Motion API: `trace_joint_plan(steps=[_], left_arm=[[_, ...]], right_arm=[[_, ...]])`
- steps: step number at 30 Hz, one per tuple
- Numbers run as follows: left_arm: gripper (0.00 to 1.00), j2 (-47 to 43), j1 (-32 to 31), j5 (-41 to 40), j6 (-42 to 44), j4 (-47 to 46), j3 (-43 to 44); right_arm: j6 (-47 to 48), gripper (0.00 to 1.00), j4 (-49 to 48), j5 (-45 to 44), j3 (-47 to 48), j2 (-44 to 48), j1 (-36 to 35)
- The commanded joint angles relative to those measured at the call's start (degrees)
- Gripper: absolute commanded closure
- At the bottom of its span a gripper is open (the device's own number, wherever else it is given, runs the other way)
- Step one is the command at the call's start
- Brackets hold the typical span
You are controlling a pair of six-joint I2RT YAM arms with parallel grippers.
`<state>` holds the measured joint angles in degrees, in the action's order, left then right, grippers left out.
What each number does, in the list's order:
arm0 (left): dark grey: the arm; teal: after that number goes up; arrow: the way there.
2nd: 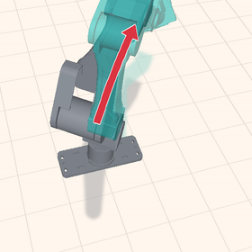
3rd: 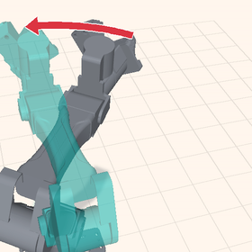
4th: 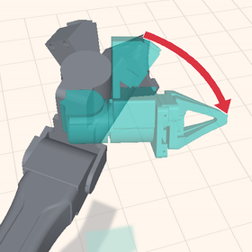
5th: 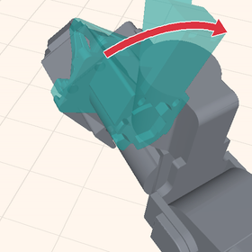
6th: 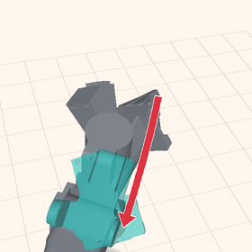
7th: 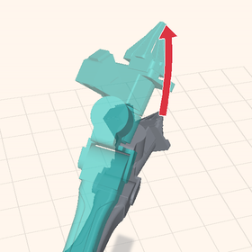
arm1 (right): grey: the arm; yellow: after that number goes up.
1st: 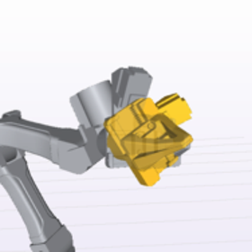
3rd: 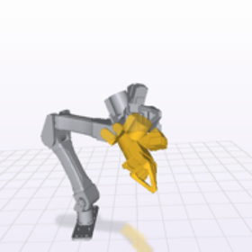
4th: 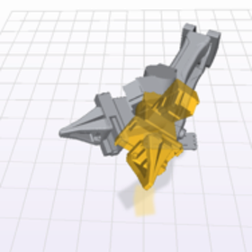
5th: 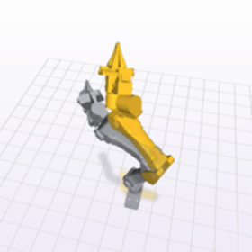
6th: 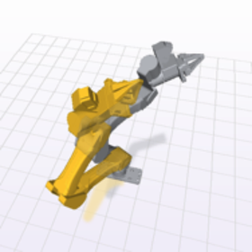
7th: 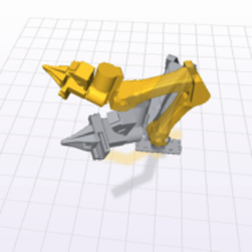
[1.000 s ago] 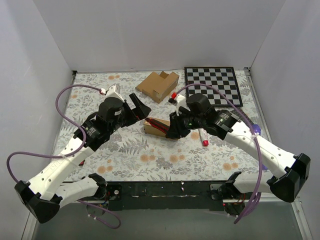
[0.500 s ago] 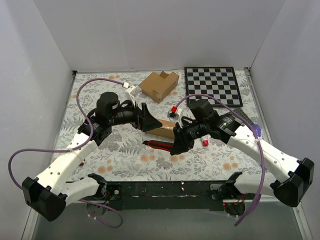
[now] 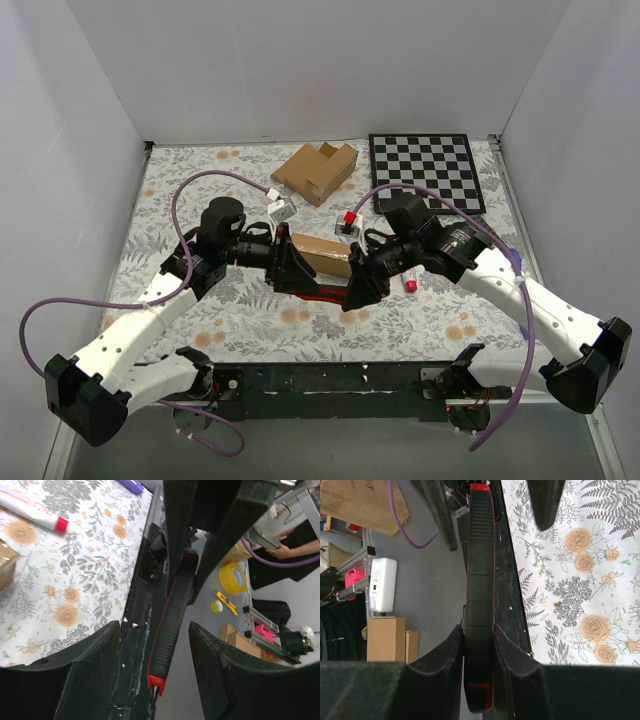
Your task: Unpack the express box
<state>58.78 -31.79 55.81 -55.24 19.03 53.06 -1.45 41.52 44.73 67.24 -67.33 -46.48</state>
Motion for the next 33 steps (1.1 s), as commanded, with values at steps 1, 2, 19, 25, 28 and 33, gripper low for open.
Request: trace_joint_plan(steps=[1,2,19,25,28,33], left_arm=[[0.46,-0.7,-1.3,5.1,1.5,0.2,-1.3],[0.48,-0.6,-1.4,4.9,1.5,0.4,-1.6],[0.75,2.0,-6.5,5.1,4.7,3.6,-1.5],[1.00,2.3,-6.8,5.4,5.3,3.6,-1.0],[1.00,1.3,-6.8,4.7,4.7,1.9,-1.4],[1.00,-2.4,-6.7,-2.4,-3.2,-8.9,-4.8]], right_arm=[[1.3,0.99,1.3,0.3,3.8,-0.7,0.3],[1.2,0.99,1.3,-0.5,3.8,-0.8,0.3],[3.6,0.99,2.7,-3.4,6.6,-3.3,0.3],[3.9,0.99,2.7,-4.3,6.4,-3.4,0.3],[2.6,0.88,2.0,-6.8,6.6,-3.2,0.4],[-1.9,0.52,-1.5,-11.1,5.9,-1.6,1.9]])
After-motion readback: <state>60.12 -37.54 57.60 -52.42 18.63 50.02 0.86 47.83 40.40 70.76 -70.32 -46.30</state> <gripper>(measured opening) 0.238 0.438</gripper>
